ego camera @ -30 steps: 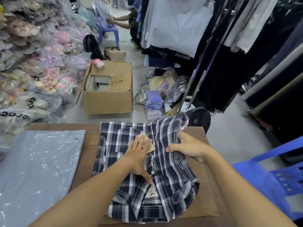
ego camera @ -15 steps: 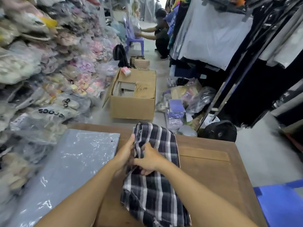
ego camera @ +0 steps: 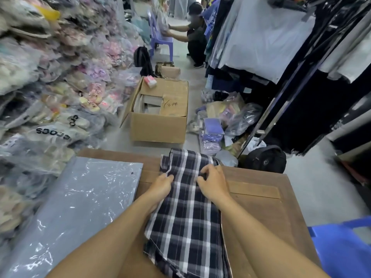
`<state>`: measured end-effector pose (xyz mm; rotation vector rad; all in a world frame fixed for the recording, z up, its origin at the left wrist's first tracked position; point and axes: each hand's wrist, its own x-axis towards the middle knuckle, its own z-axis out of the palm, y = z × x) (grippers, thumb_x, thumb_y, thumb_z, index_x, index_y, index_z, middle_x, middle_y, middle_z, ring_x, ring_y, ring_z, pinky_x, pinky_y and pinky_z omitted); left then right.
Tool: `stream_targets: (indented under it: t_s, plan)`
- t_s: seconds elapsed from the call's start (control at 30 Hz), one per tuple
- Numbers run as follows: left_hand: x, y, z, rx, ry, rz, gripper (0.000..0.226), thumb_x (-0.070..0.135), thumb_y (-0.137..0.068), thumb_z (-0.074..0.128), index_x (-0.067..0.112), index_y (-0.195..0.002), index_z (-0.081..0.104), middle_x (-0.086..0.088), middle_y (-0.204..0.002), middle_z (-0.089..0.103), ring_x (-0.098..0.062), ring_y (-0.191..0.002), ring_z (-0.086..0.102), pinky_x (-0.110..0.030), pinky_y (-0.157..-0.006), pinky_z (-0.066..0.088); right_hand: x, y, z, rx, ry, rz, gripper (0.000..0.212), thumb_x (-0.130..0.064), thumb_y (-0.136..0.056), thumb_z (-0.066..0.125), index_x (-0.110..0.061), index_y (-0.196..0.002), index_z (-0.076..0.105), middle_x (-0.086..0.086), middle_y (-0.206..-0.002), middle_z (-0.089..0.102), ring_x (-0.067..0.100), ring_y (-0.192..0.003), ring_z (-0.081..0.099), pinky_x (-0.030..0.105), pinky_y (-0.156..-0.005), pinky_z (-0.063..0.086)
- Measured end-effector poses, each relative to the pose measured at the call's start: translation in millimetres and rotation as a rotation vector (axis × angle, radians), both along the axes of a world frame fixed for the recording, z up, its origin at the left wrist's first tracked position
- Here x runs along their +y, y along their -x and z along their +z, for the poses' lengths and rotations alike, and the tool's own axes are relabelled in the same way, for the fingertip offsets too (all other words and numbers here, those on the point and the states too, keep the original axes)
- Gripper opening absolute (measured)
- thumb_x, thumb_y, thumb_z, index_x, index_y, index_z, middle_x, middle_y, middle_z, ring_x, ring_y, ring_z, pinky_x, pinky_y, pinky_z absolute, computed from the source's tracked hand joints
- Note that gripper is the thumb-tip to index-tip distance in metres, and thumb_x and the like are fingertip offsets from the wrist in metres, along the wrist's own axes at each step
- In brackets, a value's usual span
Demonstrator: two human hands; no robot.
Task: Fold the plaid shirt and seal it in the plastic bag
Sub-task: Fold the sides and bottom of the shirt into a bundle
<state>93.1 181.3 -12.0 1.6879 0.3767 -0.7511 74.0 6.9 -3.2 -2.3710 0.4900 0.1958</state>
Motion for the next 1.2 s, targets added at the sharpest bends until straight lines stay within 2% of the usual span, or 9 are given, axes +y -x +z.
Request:
stream_targets:
  t_s: [0.13, 0.3, 0.4, 0.5, 0.63, 0.73, 0.83, 0.97, 1.2]
  plan:
    - [2.3, -11.6, -11.0, 0.167, -0.064, 0.085, 0.039, 0.036, -0.098, 0.037, 0.01, -0.113, 0.063, -0.013, -0.11, 0.07, -0.031, -0.1, 0.066, -0.044, -0.092, 0.051, -22.7, -6.3, -13.7, 0.125, -0.009, 0.155, 0.034, -0.023, -0.092, 0.063, -0.02, -0.125, 0.057, -0.001, -0.125, 0.046, 0.014, -0.099, 0.051, 0.027, -0.082, 0.041]
    - [-2.9, -7.6, -0.5, -0.37, -0.708, -0.027, 0.016, 0.024, -0.095, 0.042, 0.009, -0.096, 0.047, -0.006, -0.097, 0.059, -0.022, -0.079, 0.053, -0.034, -0.061, 0.041, -38.8, -22.4, -18.1, -0.15, -0.023, -0.058, 0.01, -0.022, -0.092, 0.061, -0.028, -0.1, 0.063, 0.0, -0.11, 0.06, 0.021, -0.106, 0.055, 0.033, -0.085, 0.046]
    - [-10.9, -2.2, -9.8, -0.857, -0.965, -0.191, 0.028, 0.026, -0.093, 0.049, 0.013, -0.118, 0.046, -0.005, -0.118, 0.051, -0.022, -0.106, 0.05, -0.038, -0.091, 0.048, -50.5, -26.2, -22.6, -0.133, 0.088, -0.066, 0.028, -0.023, -0.095, 0.056, -0.023, -0.123, 0.059, 0.003, -0.132, 0.051, 0.025, -0.129, 0.038, 0.039, -0.103, 0.04]
    - [-25.5, -12.1, -27.4, -1.117, -0.948, -0.577, 0.054, 0.04, -0.098, 0.04, 0.013, -0.144, 0.038, -0.01, -0.154, 0.037, -0.029, -0.144, 0.032, -0.046, -0.121, 0.023, -56.0, -26.5, -31.5, 0.02, 0.072, 0.129, 0.058, -0.028, -0.099, 0.055, -0.022, -0.152, 0.033, 0.001, -0.161, 0.026, 0.026, -0.149, 0.018, 0.043, -0.12, 0.024]
    - [-23.1, -26.7, -45.2, -0.895, -1.007, -0.781, 0.073, 0.061, -0.098, 0.014, 0.019, -0.157, 0.005, -0.01, -0.166, -0.003, -0.027, -0.153, -0.008, -0.043, -0.124, -0.005, -57.5, -27.8, -42.1, 0.092, 0.101, 0.301, 0.07, -0.04, -0.103, 0.048, -0.024, -0.16, 0.012, -0.003, -0.168, 0.01, 0.02, -0.155, 0.005, 0.042, -0.125, 0.014]
    - [-17.0, -27.3, -54.8, -0.753, -0.989, -0.809, 0.074, 0.065, -0.095, 0.007, 0.025, -0.156, -0.008, -0.005, -0.165, -0.016, -0.022, -0.15, -0.02, -0.042, -0.123, -0.011, -53.9, -25.9, -47.3, 0.102, 0.193, 0.362, 0.07, -0.044, -0.102, 0.047, -0.025, -0.16, 0.012, -0.004, -0.168, 0.012, 0.02, -0.154, 0.009, 0.044, -0.124, 0.015]
    - [-22.9, -36.6, -40.6, -0.724, -0.888, -0.604, 0.069, 0.058, -0.099, 0.013, 0.02, -0.156, 0.014, -0.003, -0.165, 0.012, -0.022, -0.152, 0.008, -0.043, -0.122, 0.01, -53.8, -34.1, -42.8, 0.044, 0.069, 0.249, 0.06, -0.04, -0.1, 0.051, -0.026, -0.154, 0.029, -0.006, -0.162, 0.029, 0.022, -0.15, 0.022, 0.051, -0.119, 0.023]
    - [-13.7, -70.8, -26.0, -0.689, -0.871, -0.368, 0.041, 0.037, -0.103, 0.036, 0.016, -0.136, 0.049, -0.002, -0.139, 0.053, -0.022, -0.133, 0.038, -0.043, -0.11, 0.03, -61.6, -52.8, -39.5, 0.048, 0.005, 0.174, 0.045, -0.025, -0.105, 0.039, -0.021, -0.149, 0.04, 0.001, -0.154, 0.043, 0.03, -0.141, 0.035, 0.05, -0.116, 0.029]
    - [2.4, -87.6, -16.7, -0.723, -0.905, -0.317, 0.019, 0.027, -0.099, 0.049, 0.02, -0.106, 0.064, -0.002, -0.113, 0.057, -0.025, -0.116, 0.042, -0.038, -0.1, 0.035, -59.3, -60.8, -40.4, -0.011, 0.128, 0.183, 0.022, -0.019, -0.102, 0.05, -0.021, -0.122, 0.06, 0.002, -0.129, 0.053, 0.026, -0.12, 0.042, 0.039, -0.102, 0.04]
